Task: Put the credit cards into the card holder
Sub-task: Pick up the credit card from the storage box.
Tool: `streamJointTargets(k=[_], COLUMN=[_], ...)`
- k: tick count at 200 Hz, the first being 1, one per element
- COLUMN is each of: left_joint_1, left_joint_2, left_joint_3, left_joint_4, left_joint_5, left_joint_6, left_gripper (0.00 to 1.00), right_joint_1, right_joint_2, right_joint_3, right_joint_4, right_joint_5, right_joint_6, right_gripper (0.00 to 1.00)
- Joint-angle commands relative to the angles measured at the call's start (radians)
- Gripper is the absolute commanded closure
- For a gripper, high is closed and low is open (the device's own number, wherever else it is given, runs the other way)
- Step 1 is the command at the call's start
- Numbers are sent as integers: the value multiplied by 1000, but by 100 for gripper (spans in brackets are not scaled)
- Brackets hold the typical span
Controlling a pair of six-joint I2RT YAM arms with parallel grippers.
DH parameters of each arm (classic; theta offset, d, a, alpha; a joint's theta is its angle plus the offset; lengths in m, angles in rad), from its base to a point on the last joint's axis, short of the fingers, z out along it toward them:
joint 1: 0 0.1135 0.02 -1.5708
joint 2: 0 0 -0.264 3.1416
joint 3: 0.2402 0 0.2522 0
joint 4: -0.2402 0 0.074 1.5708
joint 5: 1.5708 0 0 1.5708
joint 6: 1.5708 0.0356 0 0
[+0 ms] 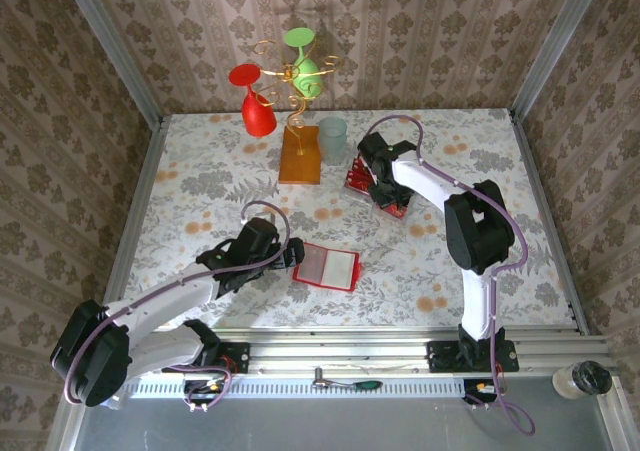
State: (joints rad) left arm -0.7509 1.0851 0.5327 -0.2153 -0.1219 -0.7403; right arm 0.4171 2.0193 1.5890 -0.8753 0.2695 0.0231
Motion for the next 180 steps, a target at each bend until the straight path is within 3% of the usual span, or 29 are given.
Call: streamJointTargets(k=[1,60,106,180], left_joint_1=[8,11,13,13], left_joint_2=[2,3,0,-26], left_joint_3=[28,32,35,13], left_joint_4=[11,11,8,3], left_joint_5=[13,22,29,20], left_joint_6=[5,10,12,5], left_gripper=[0,0,0,0], right_joint_1=[9,17,52,121], right_joint_2=[-23,-91,-148,-229], right_joint_3=[-31,-66,-72,31], right_joint_4=[-6,42,64,-53], right_joint_5=[-43,-63,-35,-21], right_joint_6=[-61,-144,-236,-140], right_gripper=[84,87,97,100])
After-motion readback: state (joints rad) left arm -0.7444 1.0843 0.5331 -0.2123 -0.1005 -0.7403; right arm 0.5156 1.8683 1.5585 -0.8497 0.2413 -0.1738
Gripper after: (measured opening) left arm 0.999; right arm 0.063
